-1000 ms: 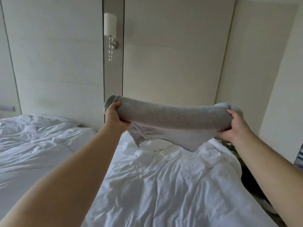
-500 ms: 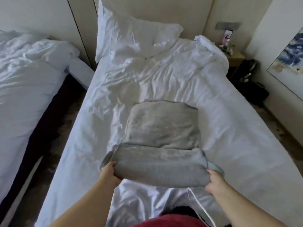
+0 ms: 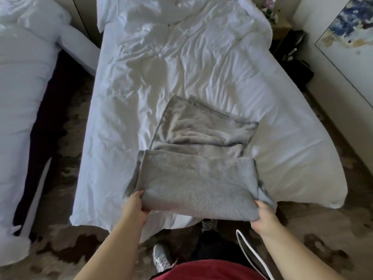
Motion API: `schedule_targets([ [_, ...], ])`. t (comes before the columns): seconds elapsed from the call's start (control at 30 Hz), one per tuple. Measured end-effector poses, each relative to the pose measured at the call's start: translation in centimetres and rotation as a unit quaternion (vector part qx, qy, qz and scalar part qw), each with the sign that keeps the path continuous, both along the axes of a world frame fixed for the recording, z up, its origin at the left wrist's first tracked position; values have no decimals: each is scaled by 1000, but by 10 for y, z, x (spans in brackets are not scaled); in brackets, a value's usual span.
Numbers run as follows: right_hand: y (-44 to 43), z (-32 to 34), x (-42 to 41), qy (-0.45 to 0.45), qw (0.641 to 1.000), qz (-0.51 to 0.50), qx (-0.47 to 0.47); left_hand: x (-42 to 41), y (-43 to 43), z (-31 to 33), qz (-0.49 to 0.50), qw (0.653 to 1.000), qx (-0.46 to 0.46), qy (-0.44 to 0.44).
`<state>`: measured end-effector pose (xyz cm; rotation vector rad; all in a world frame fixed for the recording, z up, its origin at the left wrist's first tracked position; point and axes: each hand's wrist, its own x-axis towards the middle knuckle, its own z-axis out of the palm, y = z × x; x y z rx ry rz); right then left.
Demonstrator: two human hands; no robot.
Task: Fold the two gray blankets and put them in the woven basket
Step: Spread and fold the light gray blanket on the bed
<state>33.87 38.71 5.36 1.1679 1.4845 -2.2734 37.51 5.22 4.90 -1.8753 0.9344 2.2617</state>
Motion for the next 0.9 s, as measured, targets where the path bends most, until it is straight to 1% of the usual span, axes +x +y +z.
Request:
schedule_targets([
  [0.07,-3,6,19,9,1000,-19,5,9,-3,2,-8,1000,-11,-7],
  [0.2,-3,10,53,-45,997,-61,-6,27,-4,12,0,999,-11,-33],
  [0.27,-3,15,62,-61,995,-79,-19,33,-3,21,9,1000,13,-21],
  [0.37,-4,29,63,-55,992,-107,-41,33,-2,39,35,994,90,45],
  [0.47,-10,48,51,-27,984,-148,-100,23,0,58,40,973,178,143],
  [0.53,-13,63,37,-1,976,-167,-139,14,1,71,29,957,208,200],
  [0.6,-17,78,21,30,971,-161,-175,4,-1,82,22,945,217,243],
  [0.7,-22,101,-9,73,959,-175,-213,-17,-9,101,22,935,204,288],
  [0.77,-26,115,-31,96,953,-177,-226,-35,-13,114,20,931,195,307],
  [0.9,-35,143,-86,134,951,-149,-235,-82,-23,141,18,925,185,330],
])
